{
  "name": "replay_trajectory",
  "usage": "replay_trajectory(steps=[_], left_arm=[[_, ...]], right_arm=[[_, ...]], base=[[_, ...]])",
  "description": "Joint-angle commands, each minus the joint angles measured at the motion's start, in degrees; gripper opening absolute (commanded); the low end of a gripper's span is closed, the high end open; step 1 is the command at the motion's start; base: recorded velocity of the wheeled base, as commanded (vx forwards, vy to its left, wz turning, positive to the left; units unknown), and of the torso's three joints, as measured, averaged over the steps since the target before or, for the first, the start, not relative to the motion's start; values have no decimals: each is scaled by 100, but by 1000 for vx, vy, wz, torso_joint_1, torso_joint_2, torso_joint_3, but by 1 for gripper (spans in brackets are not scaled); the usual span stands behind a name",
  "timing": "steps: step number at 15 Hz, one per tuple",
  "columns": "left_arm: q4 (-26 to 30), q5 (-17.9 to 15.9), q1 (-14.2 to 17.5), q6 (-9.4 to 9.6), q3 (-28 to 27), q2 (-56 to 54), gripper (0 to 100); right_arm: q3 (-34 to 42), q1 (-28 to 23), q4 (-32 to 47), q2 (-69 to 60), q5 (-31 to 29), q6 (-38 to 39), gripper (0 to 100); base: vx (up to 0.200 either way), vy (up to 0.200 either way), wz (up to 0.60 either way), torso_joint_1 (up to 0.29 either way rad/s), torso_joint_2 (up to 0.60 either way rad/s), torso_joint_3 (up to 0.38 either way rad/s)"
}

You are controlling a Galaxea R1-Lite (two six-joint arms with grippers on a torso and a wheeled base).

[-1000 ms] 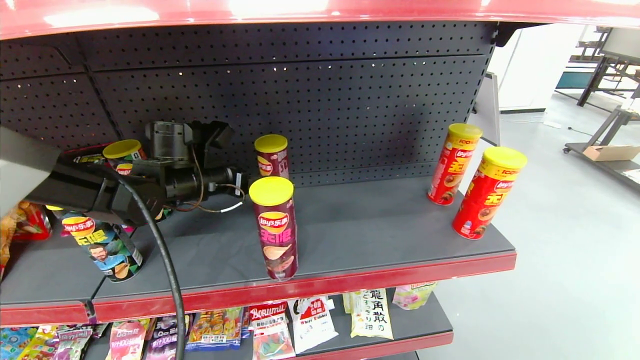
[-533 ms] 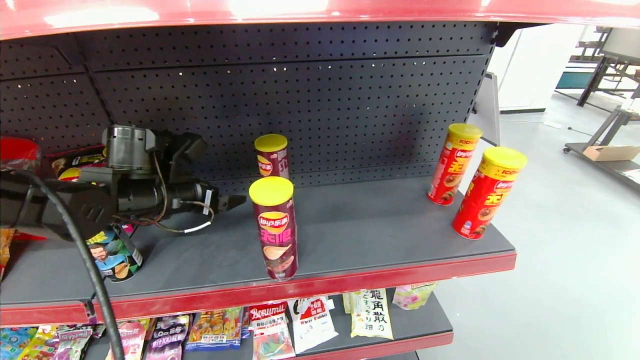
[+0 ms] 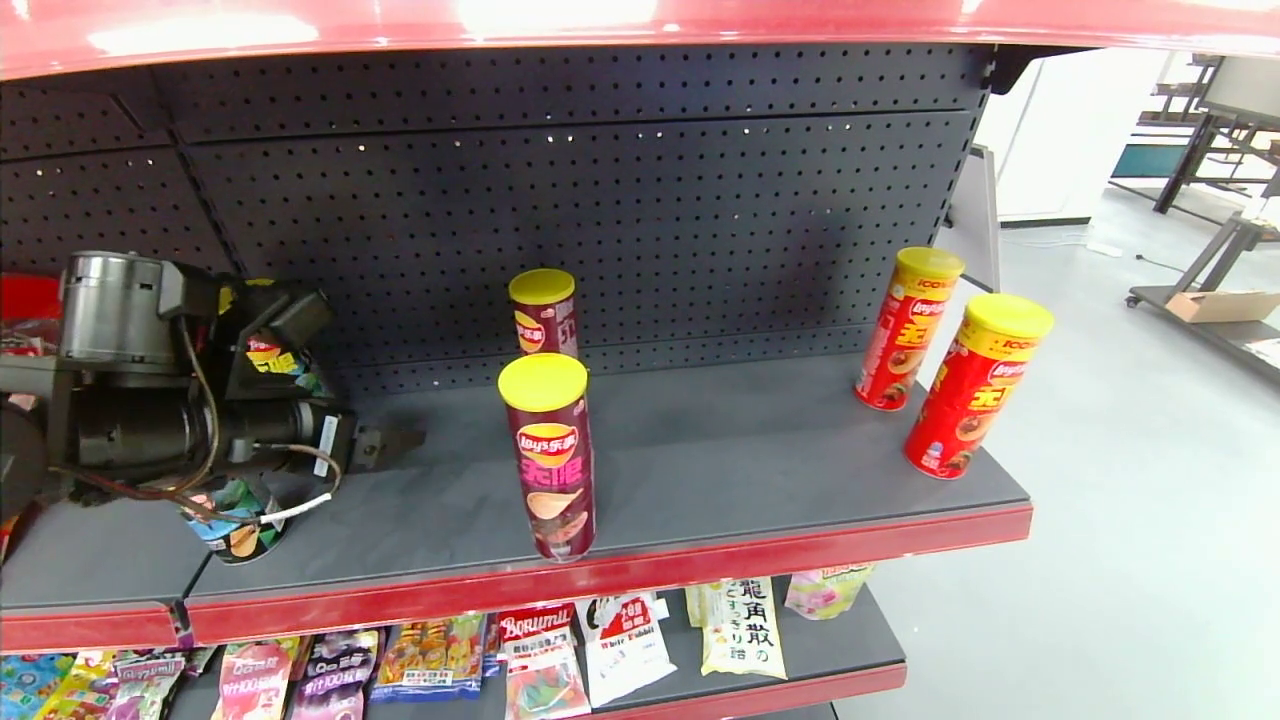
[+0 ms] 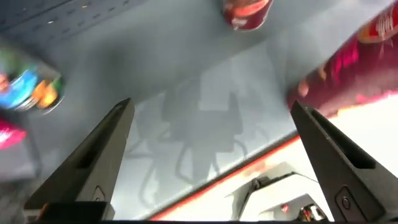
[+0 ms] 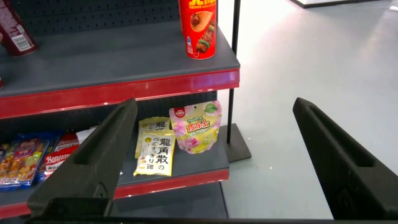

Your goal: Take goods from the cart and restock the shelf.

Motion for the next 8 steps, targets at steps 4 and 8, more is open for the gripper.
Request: replay_trajectory(steps=[4, 8], left_arm=[[837, 47, 217, 137, 558, -1353, 100], [2094, 65, 244, 234, 1041, -3287, 100]], right_arm=[[2, 2, -1, 7, 0, 2, 100], [2, 2, -1, 7, 0, 2, 100]], base=[[0, 0, 0, 0, 0, 0], [0, 0, 0, 0, 0, 0]])
